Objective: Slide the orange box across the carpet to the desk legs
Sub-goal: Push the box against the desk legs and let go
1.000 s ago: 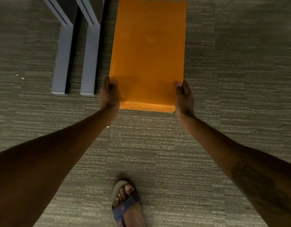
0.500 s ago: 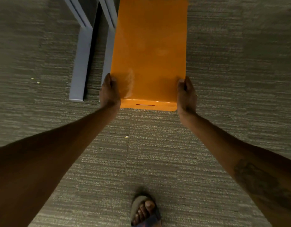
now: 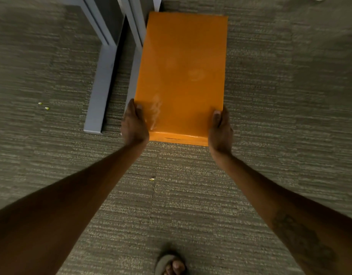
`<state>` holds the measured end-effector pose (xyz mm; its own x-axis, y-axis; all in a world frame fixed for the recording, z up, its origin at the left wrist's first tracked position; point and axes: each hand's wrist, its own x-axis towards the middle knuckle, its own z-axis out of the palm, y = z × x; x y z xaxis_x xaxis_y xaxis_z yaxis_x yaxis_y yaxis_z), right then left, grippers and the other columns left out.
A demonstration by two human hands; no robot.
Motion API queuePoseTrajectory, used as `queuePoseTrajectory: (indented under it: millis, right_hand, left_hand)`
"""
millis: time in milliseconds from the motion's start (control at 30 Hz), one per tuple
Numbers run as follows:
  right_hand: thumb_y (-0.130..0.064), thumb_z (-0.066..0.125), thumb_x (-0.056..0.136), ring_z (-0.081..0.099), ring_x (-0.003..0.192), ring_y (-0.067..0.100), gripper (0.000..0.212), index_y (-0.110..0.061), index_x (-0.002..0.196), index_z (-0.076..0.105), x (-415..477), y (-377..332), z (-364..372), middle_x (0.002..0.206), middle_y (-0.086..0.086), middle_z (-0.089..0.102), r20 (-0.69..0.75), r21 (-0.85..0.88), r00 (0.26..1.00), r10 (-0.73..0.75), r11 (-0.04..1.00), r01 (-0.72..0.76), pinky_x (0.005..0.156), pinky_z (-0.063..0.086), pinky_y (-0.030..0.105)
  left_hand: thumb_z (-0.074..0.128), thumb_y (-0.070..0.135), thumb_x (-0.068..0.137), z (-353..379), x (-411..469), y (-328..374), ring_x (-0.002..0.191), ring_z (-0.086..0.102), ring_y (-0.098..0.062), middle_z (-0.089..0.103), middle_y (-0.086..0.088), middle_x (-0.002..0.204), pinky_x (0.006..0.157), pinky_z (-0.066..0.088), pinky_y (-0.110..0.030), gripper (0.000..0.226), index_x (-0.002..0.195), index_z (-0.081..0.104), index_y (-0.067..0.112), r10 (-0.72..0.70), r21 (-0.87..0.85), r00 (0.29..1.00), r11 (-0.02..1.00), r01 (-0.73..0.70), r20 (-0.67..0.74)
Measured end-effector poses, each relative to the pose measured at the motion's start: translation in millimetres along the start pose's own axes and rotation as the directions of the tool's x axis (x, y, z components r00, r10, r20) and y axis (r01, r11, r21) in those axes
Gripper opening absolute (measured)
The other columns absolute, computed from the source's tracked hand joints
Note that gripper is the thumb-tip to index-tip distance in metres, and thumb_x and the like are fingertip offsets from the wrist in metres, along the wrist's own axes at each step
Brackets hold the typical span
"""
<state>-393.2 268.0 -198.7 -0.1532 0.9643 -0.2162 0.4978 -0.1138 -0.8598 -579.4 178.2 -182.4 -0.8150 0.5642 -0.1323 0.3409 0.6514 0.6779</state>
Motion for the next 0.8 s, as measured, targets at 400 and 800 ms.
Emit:
queuePoseTrajectory:
  millis: [400,800]
  right_hand:
    - [-0.036,0.027,0.108,0.066,0.097,0.03,0.042,-0.016,0.142,0.041,-1.2,-4.1,-1.7,0.12,0.011,0.066,0.007,-0.02,1.0,-0.003,1.0,0.003,0.075,0.053,0.039]
    - [-0.038,0.029,0.107,0.044,0.136,0.028,0.055,-0.017,0.156,0.017,0.5,-7.4,-17.3,0.158,0.01,0.035,0.076,-0.133,0.997,0.006,0.991,0.004,0.102,0.038,0.036]
  left_hand:
    - [0.024,0.034,0.107,-2.4,-2.4,1.9,0.111,0.06,-0.039,0.059,-0.019,0.126,0.077,0.046,-0.044,0.046,0.135,0.044,0.004,0.056,0.1,0.998,0.993,-0.058,0.018]
    - [0.025,0.033,0.106,-7.5,-44.9,-6.2,0.153,0.012,-0.027,0.02,-0.004,0.164,0.123,0.017,-0.048,0.055,0.158,0.016,0.015,0.254,0.336,0.964,0.904,-0.263,0.071]
